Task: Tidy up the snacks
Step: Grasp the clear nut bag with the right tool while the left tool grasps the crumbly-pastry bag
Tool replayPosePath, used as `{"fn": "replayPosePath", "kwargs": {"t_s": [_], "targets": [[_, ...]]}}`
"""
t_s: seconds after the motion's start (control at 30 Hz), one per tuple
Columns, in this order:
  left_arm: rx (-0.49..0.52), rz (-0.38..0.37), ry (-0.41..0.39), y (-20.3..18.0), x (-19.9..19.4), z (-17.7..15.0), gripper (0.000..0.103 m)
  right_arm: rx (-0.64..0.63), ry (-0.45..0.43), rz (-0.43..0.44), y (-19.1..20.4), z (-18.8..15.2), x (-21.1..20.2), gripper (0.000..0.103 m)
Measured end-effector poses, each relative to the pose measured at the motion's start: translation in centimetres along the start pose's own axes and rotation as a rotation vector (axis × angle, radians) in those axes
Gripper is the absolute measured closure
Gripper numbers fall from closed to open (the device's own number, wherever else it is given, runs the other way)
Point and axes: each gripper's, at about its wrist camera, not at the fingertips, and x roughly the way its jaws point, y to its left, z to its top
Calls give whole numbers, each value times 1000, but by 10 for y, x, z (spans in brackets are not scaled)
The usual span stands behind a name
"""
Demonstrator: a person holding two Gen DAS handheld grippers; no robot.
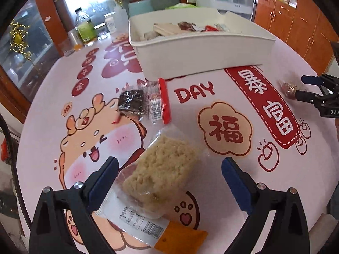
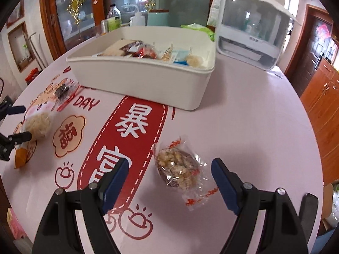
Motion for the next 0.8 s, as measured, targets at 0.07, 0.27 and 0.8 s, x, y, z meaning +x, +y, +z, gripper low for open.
{"fn": "replayPosePath", "kwargs": {"t_s": [0.07,0.27,0.8], "targets": [[-1,-9,20,2,6,1,6,-15,11,-4,2,0,6,22],[-24,-16,64,11,20,1,6,-34,51,-14,5,-1,23,23],[-63,-16,67,-3,28,-10,48,12,109,13,2,-15,27,60]]}}
